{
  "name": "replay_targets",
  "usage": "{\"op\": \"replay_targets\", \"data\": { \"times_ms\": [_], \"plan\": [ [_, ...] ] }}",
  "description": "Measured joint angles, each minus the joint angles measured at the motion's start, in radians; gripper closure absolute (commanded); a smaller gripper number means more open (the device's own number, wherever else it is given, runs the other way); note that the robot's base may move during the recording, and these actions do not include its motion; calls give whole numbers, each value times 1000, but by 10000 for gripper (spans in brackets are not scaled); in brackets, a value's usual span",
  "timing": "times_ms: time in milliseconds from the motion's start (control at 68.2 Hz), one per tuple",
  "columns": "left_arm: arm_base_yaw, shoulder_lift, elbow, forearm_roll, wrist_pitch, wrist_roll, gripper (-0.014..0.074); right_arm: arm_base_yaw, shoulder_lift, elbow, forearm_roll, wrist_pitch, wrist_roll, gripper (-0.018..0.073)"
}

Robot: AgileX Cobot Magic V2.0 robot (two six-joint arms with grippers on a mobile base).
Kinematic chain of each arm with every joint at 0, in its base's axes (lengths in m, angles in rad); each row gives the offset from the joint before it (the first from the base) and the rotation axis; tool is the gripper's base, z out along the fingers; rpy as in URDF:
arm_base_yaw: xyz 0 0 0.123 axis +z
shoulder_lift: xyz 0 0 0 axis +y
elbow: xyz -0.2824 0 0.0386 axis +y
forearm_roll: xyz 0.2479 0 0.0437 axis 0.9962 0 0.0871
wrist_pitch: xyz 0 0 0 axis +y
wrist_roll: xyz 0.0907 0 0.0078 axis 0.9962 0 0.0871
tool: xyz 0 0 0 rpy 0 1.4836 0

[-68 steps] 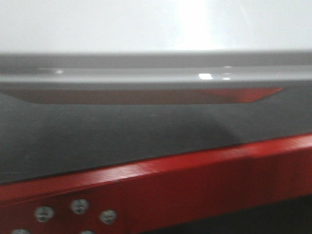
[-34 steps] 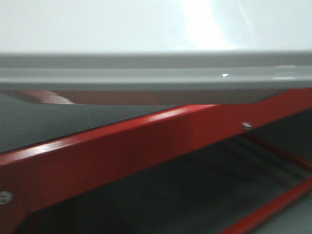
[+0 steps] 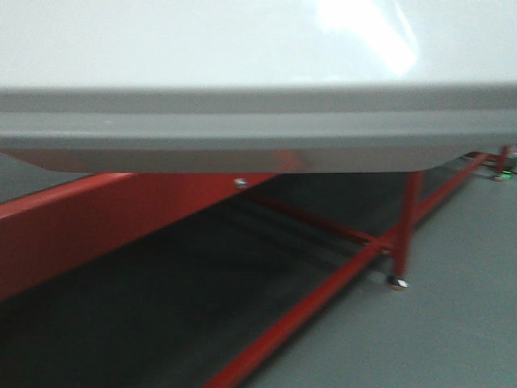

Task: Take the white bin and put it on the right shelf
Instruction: 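Hold the bin with both grippers while the base turns away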

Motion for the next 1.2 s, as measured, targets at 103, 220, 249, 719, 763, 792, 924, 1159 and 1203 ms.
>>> {"op": "replay_targets", "data": {
  "times_ms": [103,220,249,719,763,792,924,1159,1203],
  "plan": [
    [0,0,0,0,0,0,336,0,0,0,0,0,0,220],
    [0,0,0,0,0,0,336,0,0,0,0,0,0,220],
    [0,0,0,0,0,0,336,0,0,0,0,0,0,220],
    [0,0,0,0,0,0,336,0,0,0,0,0,0,220],
    [0,0,0,0,0,0,336,0,0,0,0,0,0,220],
    [0,0,0,0,0,0,336,0,0,0,0,0,0,220],
    [0,0,0,0,0,0,336,0,0,0,0,0,0,220],
    [0,0,0,0,0,0,336,0,0,0,0,0,0,220],
    [0,0,0,0,0,0,336,0,0,0,0,0,0,220]
  ]
}}
